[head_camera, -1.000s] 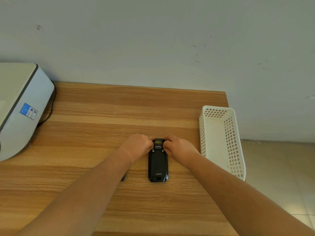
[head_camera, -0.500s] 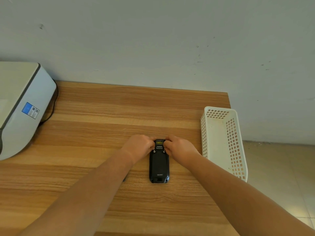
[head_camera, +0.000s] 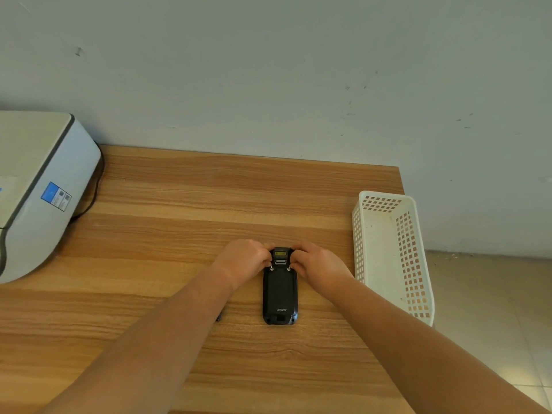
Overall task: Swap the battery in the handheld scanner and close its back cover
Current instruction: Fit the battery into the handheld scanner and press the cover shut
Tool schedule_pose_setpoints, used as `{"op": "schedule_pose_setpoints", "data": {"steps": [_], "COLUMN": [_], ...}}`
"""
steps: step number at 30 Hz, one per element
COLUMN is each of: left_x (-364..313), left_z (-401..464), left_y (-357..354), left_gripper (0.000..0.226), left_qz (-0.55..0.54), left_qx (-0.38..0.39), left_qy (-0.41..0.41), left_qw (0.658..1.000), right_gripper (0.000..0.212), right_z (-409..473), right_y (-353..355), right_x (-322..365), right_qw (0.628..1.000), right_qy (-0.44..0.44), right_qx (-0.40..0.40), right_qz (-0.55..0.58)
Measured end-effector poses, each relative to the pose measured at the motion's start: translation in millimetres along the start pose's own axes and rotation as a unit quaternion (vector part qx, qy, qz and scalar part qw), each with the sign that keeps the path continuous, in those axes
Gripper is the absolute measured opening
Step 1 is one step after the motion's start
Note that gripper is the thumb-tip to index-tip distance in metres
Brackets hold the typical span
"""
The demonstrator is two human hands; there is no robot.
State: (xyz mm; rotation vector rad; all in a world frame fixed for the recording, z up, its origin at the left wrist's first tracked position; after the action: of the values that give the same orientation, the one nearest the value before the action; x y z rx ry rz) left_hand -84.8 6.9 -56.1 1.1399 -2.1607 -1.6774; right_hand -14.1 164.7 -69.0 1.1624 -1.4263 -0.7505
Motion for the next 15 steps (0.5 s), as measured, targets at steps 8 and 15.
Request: {"op": "schedule_pose_setpoints", "data": {"steps": [8, 15], "left_x": [-3.4, -11.1], "left_z": [-2.8, -15.4], "left_y": [-3.4, -6.2], "left_gripper": [0.031, 0.032], "left_qz": [0.029, -0.030], "left_qx": [-0.018, -0.062], "left_qy": [0.018, 0.056], "left_qw": [0.999, 0.996], "right_gripper": [0.024, 0.020], "right_z": [-3.2, -10.4], "right_y": [-1.3, 4.9], "right_x": [2.6, 8.3], "right_qw": [0.999, 0.987], "right_qy": [-0.027, -0.122], "right_qx": [-0.016, -0.040], "right_qz": [0.018, 0.099]}}
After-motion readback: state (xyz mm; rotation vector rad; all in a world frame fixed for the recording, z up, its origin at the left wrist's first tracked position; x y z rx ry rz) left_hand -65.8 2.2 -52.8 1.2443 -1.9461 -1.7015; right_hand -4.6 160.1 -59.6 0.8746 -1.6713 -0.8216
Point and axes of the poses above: each hand's wrist, its own z-axis towards the middle knuckle, its own y-axis out of the back of the hand, x = y × z, the point moved 3 cm from there along z, towards the middle knuckle, and after that the axes turned 2 degrees about -z, right-handed, at the moved point
